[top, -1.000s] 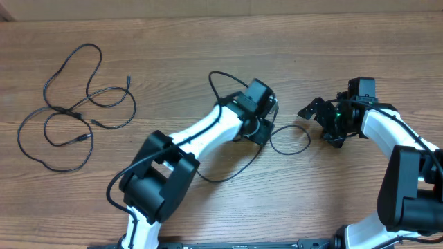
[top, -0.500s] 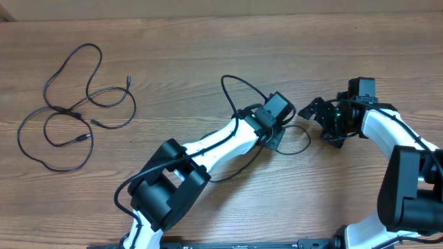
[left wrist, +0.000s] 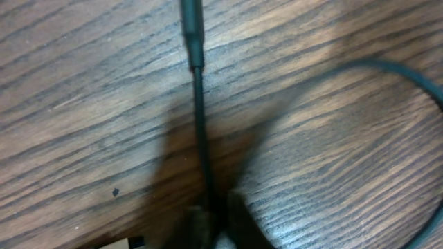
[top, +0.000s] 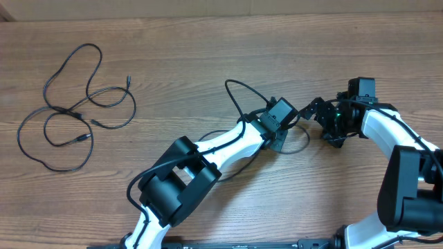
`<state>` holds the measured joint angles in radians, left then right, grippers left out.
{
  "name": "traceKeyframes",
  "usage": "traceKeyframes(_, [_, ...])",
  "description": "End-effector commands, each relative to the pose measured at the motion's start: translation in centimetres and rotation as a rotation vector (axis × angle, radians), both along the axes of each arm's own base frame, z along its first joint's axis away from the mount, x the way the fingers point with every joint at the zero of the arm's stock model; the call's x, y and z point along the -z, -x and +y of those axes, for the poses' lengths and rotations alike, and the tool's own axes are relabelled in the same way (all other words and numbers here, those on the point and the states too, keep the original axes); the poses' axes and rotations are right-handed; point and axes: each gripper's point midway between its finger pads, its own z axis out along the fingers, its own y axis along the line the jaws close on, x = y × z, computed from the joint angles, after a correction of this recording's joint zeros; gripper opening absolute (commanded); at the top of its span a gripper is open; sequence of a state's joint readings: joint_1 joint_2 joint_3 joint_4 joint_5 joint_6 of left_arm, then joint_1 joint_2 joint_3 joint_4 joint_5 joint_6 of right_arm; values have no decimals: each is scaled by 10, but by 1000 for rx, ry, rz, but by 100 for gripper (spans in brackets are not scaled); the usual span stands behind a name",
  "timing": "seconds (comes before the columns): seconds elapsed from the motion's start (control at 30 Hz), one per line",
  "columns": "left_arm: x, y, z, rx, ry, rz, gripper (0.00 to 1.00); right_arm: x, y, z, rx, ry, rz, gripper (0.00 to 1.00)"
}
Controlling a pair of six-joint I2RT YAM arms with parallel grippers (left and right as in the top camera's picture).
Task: Untangle cables
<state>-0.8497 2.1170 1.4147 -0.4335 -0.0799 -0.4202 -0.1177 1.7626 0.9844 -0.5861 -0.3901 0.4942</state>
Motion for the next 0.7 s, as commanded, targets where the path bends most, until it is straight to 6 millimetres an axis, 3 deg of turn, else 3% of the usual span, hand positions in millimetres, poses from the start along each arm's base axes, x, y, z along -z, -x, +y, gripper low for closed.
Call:
traceKeyframes(0.0, [14, 3, 1, 1, -29, 18, 4, -1, -3, -5, 2, 33, -13, 100])
traceKeyframes(0.1, [8, -4, 8, 14, -73, -32, 4, -1, -3, -5, 2, 33, -13, 100])
traceKeyframes(0.27, [-37, -23, 24, 20, -141, -177, 4, -1, -3, -5, 2, 33, -13, 100])
traceKeyframes(0.43, [-78, -22, 24, 180, -173, -261, 4, -1, -3, -5, 2, 33, -13, 100])
traceKeyframes(0.5, [-83, -19, 28, 237, -205, -270, 4, -1, -3, -5, 2, 33, -13, 100])
traceKeyframes(0.67, [-72, -11, 46, 319, -299, -219, 4, -1, -3, -5, 2, 33, -13, 100])
